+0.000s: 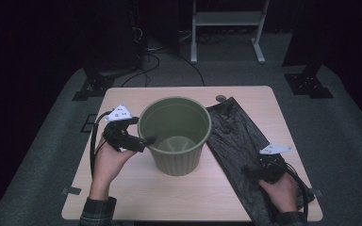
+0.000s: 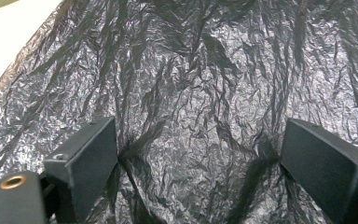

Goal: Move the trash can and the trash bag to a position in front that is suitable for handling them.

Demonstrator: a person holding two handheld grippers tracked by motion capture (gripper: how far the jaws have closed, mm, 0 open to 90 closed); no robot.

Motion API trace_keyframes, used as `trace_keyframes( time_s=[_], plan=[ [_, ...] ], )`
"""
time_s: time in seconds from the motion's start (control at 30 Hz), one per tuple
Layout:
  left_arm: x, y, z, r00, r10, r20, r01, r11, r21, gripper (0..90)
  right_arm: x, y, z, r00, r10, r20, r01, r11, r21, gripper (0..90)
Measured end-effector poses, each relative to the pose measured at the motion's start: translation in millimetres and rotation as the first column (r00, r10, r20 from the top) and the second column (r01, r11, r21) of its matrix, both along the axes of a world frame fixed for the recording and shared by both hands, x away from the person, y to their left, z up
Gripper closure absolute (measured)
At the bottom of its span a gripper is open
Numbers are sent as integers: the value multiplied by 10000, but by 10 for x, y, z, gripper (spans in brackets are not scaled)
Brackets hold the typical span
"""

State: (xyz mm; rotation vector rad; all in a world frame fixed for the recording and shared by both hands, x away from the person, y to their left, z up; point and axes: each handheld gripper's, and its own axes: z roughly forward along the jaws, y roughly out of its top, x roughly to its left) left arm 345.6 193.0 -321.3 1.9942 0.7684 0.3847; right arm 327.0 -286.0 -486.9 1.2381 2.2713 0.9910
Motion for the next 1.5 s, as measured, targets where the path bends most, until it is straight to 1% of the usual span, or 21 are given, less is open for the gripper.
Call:
trace_keyframes(
  time_s=[0.17,0.33,0.4,0.57,0.73,0.87,0.93,0.97,1.07,1.1,1.2,1.37,1.47,1.5],
  plan=[
    [-115,-124,-3,9999,-116,-13,116,9999,-6,0,-1,0,1,10000,-8,-15,8,10000,4,101],
    [-179,-199,-8,9996,-273,-14,273,9996,-38,0,-1,0,0,10000,-1,-3,1,10000,-5,101],
    [-215,-243,-10,9992,-394,-70,393,9992,-49,0,0,0,0,10000,-1,-4,1,10000,-7,101],
    [-262,-294,-15,9982,-596,-116,595,9982,-92,0,0,0,0,10000,1,-2,-1,10000,-6,101],
    [-269,-302,-12,9975,-702,-86,701,9975,-82,0,0,0,0,10000,-2,-5,2,10000,-5,101],
    [-251,-285,19,9975,-709,-48,708,9974,-142,0,0,0,0,10000,1,-2,-1,10000,-6,101],
    [-247,-265,58,9978,-663,12,663,9976,-174,0,0,0,0,10000,3,-1,-3,10000,-4,101],
    [-253,-249,89,9979,-646,104,648,9977,-218,0,0,0,0,10000,3,0,-3,10000,-4,101],
    [-267,-226,122,9975,-686,162,690,9973,-248,0,0,0,0,10000,5,0,-5,10000,-4,101],
    [-291,-189,153,9976,-667,203,673,9973,-291,0,0,-1,0,10000,6,-1,-6,10000,-3,101],
    [-323,-136,177,9976,-635,262,643,9975,-294,0,0,-1,0,10000,6,-1,-6,10000,-3,101],
    [-426,18,185,9978,-591,290,601,9976,-335,0,0,-1,0,10000,6,-1,-6,10000,-4,101],
    [-477,69,180,9980,-544,315,555,9978,-361,0,0,-1,0,10000,6,-1,-6,10000,-4,101],
    [-492,83,177,9980,-548,328,559,9980,-311,0,-1,0,0,10000,7,2,-7,10000,-6,101]
  ],
)
